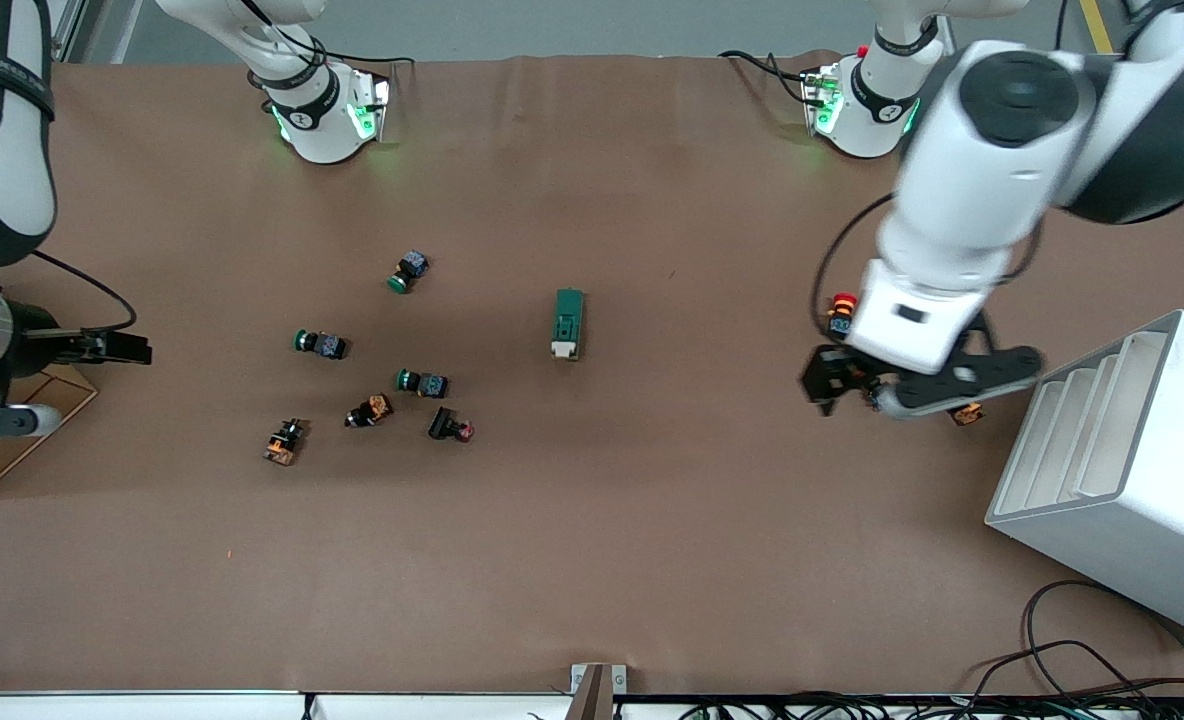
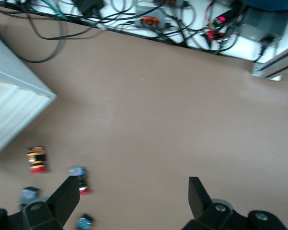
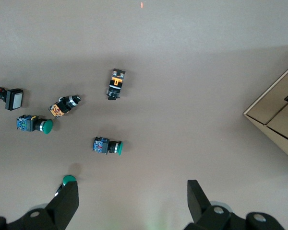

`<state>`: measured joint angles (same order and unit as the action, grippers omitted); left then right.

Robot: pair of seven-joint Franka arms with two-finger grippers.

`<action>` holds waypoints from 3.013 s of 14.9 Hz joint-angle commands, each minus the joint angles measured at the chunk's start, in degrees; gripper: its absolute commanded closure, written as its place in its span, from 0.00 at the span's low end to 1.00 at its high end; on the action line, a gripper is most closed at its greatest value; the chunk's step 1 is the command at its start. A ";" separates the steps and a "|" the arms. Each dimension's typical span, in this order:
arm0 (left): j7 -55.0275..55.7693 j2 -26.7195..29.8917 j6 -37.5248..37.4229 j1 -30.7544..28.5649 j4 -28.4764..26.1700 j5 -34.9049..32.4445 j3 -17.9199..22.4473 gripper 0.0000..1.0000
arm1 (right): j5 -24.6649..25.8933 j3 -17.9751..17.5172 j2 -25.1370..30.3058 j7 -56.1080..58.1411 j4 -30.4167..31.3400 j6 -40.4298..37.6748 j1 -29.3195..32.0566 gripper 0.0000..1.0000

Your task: Close load switch with both arms

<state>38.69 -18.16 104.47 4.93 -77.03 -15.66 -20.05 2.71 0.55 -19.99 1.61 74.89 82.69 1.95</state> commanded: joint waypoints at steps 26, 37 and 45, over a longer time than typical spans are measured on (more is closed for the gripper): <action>-41.86 25.10 -16.67 -3.00 -17.27 17.24 19.27 0.00 | -1.22 -1.43 10.75 0.85 -0.90 -9.56 2.01 0.00; -39.13 26.60 -16.06 -3.27 -18.77 16.97 16.54 0.00 | -1.22 -0.90 22.53 1.20 9.66 -7.80 0.78 0.00; -39.39 24.50 -15.97 -3.44 -17.02 16.97 16.71 0.00 | -4.36 2.53 24.03 1.20 10.97 -6.67 -1.07 0.00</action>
<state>-0.92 7.32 88.23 1.77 -95.03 1.12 -3.21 0.78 2.15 2.20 2.29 83.57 74.44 1.47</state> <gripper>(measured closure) 0.000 0.000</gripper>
